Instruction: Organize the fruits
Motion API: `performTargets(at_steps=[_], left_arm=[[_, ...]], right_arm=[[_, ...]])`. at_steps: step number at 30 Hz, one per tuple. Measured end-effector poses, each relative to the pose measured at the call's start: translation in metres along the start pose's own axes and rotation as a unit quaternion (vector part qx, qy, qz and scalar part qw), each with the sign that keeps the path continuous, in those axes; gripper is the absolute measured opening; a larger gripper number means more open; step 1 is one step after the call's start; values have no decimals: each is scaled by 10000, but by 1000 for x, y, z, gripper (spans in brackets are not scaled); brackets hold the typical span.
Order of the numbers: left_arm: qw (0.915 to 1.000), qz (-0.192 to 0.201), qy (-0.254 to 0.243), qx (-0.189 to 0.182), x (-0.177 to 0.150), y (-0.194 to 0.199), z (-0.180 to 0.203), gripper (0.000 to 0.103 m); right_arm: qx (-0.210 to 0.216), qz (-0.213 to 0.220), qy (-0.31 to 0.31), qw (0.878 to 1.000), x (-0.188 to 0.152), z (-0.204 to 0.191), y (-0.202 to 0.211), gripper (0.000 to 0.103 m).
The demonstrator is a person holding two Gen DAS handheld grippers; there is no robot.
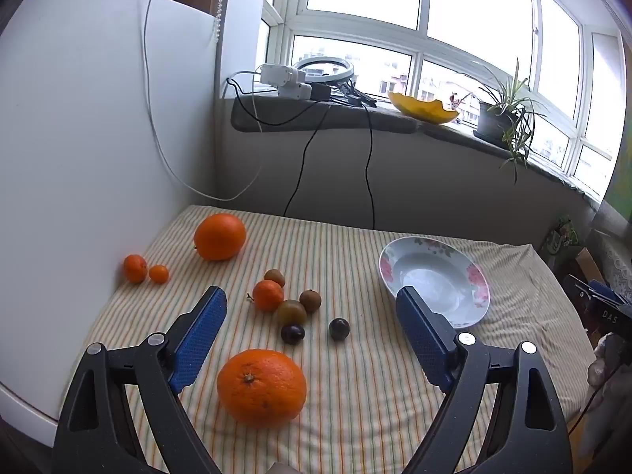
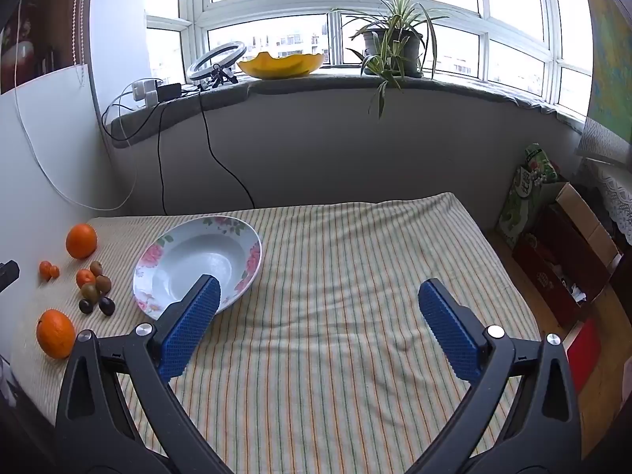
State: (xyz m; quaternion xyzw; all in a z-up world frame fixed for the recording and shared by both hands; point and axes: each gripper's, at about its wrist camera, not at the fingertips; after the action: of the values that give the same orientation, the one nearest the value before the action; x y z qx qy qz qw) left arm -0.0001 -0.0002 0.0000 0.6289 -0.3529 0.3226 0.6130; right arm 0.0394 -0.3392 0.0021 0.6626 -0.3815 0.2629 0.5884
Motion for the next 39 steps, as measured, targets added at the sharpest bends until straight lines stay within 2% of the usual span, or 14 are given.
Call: performTargets(at_steps=[25, 39], left_arm=[[10000, -43, 11, -10, 1, 1, 2, 88], [9999, 111, -2, -16, -1, 1, 3, 88]], right_arm=[[0, -45, -16, 10000, -3, -1, 0, 102], [16, -100, -32, 9999, -4, -3, -2, 102]])
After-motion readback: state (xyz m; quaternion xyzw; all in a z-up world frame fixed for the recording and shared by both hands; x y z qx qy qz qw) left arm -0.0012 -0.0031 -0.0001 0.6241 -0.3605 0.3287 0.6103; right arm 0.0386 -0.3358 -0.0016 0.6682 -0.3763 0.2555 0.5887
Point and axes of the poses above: each gripper's, at about its wrist camera, not at the fingertips, and y roughly against the way its jaws point, z to its right, x to its top, and after that the axes turned 11 degrees about -y, right-handed
